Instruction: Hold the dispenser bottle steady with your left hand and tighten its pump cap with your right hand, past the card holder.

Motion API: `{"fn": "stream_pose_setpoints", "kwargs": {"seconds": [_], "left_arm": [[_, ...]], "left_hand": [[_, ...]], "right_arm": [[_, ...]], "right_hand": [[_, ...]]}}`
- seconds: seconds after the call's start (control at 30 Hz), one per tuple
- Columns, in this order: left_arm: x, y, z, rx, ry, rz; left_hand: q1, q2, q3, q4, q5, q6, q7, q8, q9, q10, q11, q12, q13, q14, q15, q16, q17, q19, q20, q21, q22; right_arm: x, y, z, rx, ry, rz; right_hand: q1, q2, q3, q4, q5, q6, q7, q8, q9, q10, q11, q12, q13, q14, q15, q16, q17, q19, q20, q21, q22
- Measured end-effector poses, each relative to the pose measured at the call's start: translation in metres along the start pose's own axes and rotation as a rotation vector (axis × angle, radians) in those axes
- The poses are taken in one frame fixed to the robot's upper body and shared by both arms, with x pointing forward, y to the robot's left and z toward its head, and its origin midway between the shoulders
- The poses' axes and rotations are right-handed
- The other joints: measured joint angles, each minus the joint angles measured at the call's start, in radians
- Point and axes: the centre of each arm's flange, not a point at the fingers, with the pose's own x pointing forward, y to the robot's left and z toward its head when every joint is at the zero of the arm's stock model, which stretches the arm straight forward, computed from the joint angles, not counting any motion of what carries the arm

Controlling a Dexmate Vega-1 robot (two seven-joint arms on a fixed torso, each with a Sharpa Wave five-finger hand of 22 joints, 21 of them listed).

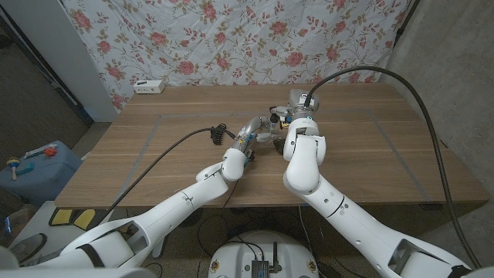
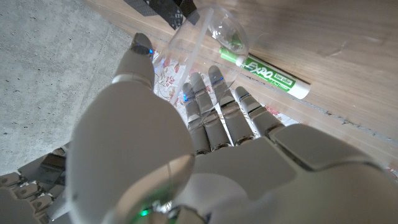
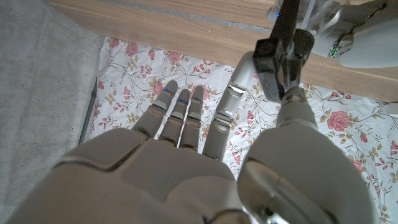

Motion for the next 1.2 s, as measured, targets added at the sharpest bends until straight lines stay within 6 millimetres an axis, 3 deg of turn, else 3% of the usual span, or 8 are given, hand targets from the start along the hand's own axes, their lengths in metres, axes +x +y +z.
{"fn": "stream_pose_setpoints", "kwargs": {"seconds": [0.53, 0.93, 1.2], "left_arm": [[-0.0004, -0.0031, -0.0002, -0.002, 0.003, -0.005], [-0.0006, -0.0037, -0.0011, 0.0, 0.011, -0.004], [-0.0015, -0.0047, -0.0012, -0.003, 0.013, -0.003]], "left_hand": [[0.0, 0.0, 0.0, 0.0, 0.0, 0.0, 0.0, 0.0, 0.0, 0.0, 0.0, -0.001, 0.005, 0.0, 0.0, 0.0, 0.0, 0.0, 0.0, 0.0, 0.0], [0.0, 0.0, 0.0, 0.0, 0.0, 0.0, 0.0, -0.003, 0.0, 0.0, 0.0, -0.004, 0.005, 0.0, 0.0, -0.003, -0.001, 0.0, 0.0, 0.0, 0.0], [0.0, 0.0, 0.004, -0.004, 0.0, 0.0, 0.0, -0.005, 0.0, 0.0, 0.0, -0.004, 0.004, 0.001, 0.001, -0.003, 0.0, 0.0, 0.0, 0.0, 0.0]], "right_arm": [[0.0018, 0.0017, 0.0012, 0.015, -0.018, -0.033], [0.004, 0.0051, 0.003, 0.031, -0.03, -0.038], [0.0053, 0.0064, 0.0035, 0.039, -0.03, -0.044]], "right_hand": [[0.021, 0.013, 0.011, 0.005, 0.0, 0.127, -0.012, -0.006, -0.103, 0.057, -0.017, 0.004, -0.003, 0.046, -0.014, 0.004, -0.007, 0.034, -0.006, 0.004, 0.0], [0.052, 0.026, 0.03, 0.0, 0.0, 0.225, 0.004, -0.023, -0.189, 0.099, -0.025, 0.004, -0.007, 0.07, -0.023, 0.004, -0.012, 0.051, -0.012, 0.004, 0.0], [0.075, 0.049, 0.046, -0.001, 0.0, 0.246, 0.013, -0.024, -0.22, 0.121, -0.025, 0.004, -0.009, 0.093, -0.036, 0.004, -0.012, 0.055, -0.016, 0.004, 0.0]]}}
